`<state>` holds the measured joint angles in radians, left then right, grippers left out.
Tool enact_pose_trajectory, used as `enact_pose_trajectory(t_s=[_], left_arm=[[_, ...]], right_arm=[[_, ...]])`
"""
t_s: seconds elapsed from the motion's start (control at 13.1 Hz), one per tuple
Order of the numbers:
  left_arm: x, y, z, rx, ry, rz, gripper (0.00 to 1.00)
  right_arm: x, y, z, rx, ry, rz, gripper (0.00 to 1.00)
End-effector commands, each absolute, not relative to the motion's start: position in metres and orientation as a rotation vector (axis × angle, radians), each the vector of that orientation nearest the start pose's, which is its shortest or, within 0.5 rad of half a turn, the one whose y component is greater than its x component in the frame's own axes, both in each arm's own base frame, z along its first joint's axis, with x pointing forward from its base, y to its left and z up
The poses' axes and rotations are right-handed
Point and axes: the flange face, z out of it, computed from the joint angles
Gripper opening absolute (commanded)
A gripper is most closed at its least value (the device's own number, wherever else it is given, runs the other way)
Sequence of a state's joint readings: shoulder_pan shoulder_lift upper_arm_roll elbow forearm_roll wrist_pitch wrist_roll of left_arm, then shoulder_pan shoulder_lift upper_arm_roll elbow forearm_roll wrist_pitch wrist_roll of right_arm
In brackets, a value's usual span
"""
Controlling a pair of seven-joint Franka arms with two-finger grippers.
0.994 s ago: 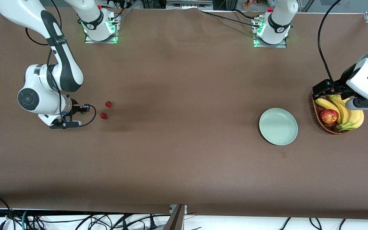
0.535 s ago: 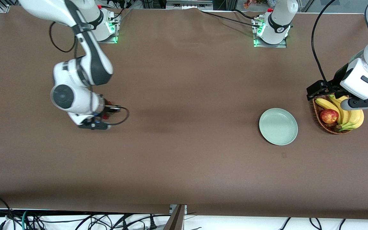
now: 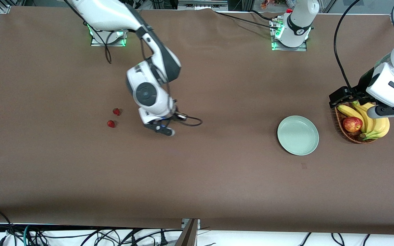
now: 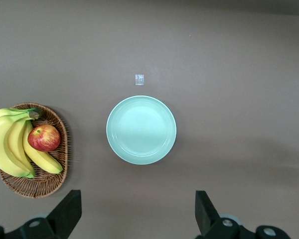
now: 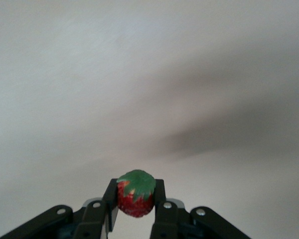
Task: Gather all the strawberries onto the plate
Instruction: 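Carry the strawberry with the right gripper toward the left gripper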
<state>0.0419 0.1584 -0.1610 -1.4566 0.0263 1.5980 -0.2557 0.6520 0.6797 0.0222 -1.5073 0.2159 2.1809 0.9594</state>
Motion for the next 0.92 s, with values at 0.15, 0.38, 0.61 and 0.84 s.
enact_pose_trajectory(t_s=[0.15, 0.38, 0.61, 0.84], left_arm=[[0.601, -0.058, 0.602, -3.122, -0.239, -0.014, 1.00], [0.601, -0.056, 0.602, -3.121, -0.244, -0.011, 1.00], [0.601, -0.056, 0.602, -3.121, -0.242, -0.011, 1.00], [0.601, -0.055, 0.602, -3.121, -0.244, -0.009, 1.00]], right_arm=[[0.522, 0.545, 0.211, -2.775, 0.864, 0.090, 0.39], [0.503, 0.567, 0.188, -2.733, 0.882, 0.046, 0.66], [0.506, 0.566, 0.199, -2.741, 0.861, 0.021, 0.74], [0.533, 0.534, 0.233, -2.816, 0.901, 0.042, 0.78]])
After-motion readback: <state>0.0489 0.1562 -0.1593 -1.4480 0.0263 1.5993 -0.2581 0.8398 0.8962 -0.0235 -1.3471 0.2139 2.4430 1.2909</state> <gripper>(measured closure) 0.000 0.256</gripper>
